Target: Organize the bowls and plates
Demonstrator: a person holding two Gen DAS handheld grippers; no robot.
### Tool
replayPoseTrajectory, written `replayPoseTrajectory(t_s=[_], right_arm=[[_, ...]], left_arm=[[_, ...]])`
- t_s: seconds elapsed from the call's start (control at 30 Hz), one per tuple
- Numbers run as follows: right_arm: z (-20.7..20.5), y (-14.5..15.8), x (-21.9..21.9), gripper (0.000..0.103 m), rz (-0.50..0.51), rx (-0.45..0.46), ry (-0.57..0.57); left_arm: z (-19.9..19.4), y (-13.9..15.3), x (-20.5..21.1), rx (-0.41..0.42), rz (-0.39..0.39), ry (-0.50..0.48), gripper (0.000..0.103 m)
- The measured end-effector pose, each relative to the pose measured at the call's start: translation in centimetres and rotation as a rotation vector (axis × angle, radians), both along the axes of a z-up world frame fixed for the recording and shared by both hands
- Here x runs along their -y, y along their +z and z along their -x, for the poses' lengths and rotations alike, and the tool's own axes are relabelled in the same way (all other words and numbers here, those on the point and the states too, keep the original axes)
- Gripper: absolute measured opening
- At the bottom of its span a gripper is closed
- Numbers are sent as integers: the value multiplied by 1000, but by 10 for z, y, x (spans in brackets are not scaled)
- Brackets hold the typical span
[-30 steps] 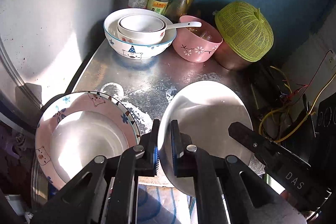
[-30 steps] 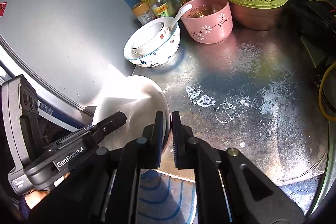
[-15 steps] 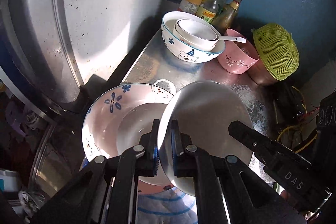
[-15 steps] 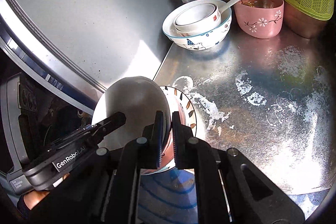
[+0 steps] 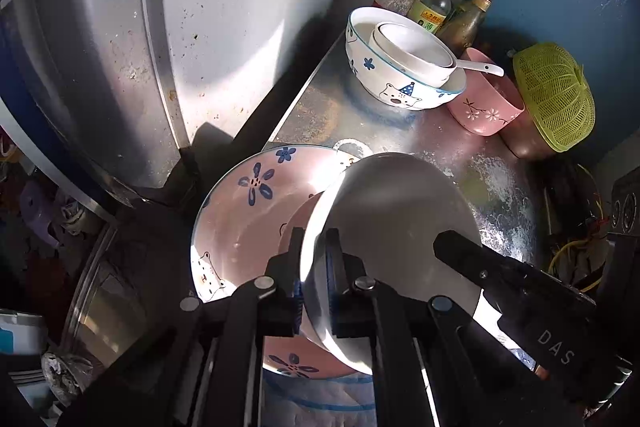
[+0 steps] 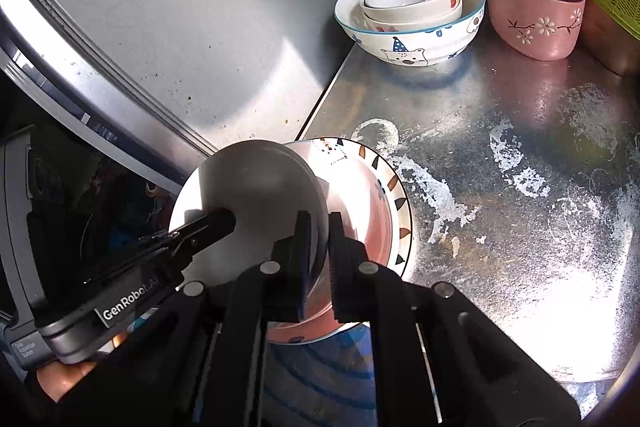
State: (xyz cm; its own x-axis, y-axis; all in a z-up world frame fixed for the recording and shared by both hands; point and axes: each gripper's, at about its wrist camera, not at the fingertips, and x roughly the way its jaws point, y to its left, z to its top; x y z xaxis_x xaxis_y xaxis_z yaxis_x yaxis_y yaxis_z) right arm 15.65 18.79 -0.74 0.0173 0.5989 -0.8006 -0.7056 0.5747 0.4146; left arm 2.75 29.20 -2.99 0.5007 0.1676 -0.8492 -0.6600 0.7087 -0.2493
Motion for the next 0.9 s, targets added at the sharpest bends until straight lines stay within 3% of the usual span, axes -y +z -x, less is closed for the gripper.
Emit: replayPoseTrajectory(t_s=[0.5,0.6,0.67,0.73,0.87,0.9], right_arm=[[-5,-8,5,12,18,-29,-2],[-7,-7,6,12,9,-35,-5],[-7,-4,8,12,4,-27,-6],[-8,-2,9,12,1,-23,-6],[-14,0,17,14,3,-21,-41],[-16,1,20,21,0,-20,-51]], left_arm=[[-5,-8,0,-22,21,11,12],[-7,-6,2,-11,26,-4,27],[-9,-4,7,-3,22,-23,50],[-13,1,14,-2,-10,-39,64],[-12,10,14,18,-37,-28,84],[-10,13,13,26,-39,-18,87]])
